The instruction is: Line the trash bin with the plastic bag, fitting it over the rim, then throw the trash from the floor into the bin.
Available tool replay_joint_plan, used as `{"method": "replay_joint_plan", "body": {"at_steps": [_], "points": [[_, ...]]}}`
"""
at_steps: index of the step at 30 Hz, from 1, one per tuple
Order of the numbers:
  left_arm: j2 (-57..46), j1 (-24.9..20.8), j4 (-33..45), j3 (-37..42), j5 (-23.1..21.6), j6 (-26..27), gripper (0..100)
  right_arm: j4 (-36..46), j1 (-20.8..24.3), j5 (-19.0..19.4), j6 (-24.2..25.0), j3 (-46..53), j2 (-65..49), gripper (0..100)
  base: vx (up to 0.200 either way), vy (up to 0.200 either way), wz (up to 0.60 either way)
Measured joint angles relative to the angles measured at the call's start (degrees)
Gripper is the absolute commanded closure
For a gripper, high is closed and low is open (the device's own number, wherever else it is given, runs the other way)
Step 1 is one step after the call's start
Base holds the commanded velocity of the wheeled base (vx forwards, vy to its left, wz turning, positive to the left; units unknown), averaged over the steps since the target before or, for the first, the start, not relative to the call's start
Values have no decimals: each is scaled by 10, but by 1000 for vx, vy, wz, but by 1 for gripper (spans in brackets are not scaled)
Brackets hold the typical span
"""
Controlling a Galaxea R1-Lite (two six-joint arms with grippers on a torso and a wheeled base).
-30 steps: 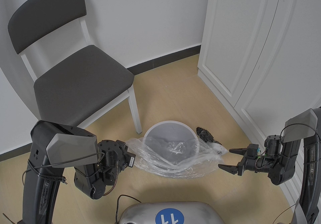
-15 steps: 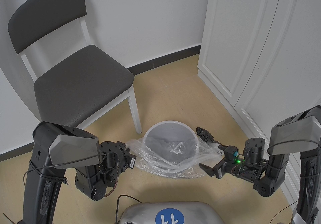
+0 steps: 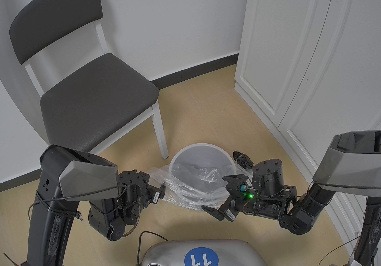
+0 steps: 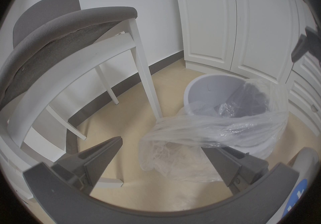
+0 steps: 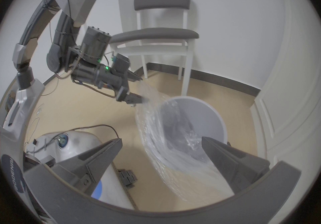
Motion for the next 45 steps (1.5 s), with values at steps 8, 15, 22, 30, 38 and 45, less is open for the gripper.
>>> {"method": "replay_joint_plan", "body": {"at_steps": [8, 15, 22, 30, 38, 45], "points": [[-27, 2, -1, 40, 4, 29, 0, -5, 18, -3, 15, 4, -17, 0, 0, 0, 0], [-44, 2, -1, 55, 4, 32, 0, -5, 5, -2, 14, -4, 10, 0, 0, 0, 0], [-46, 0, -1, 56, 5, 32, 0, -5, -21, 2, 13, -30, 50, 0, 0, 0, 0], [-46, 0, -2, 55, 5, 32, 0, -4, -37, 9, 14, -52, 90, 0, 0, 0, 0], [-45, -1, -1, 56, 6, 43, 0, -9, -54, 20, 16, -78, 123, 100, 0, 0, 0], [-45, -1, -1, 55, 6, 43, 0, -12, -58, 22, 18, -87, 137, 100, 0, 0, 0]]}}
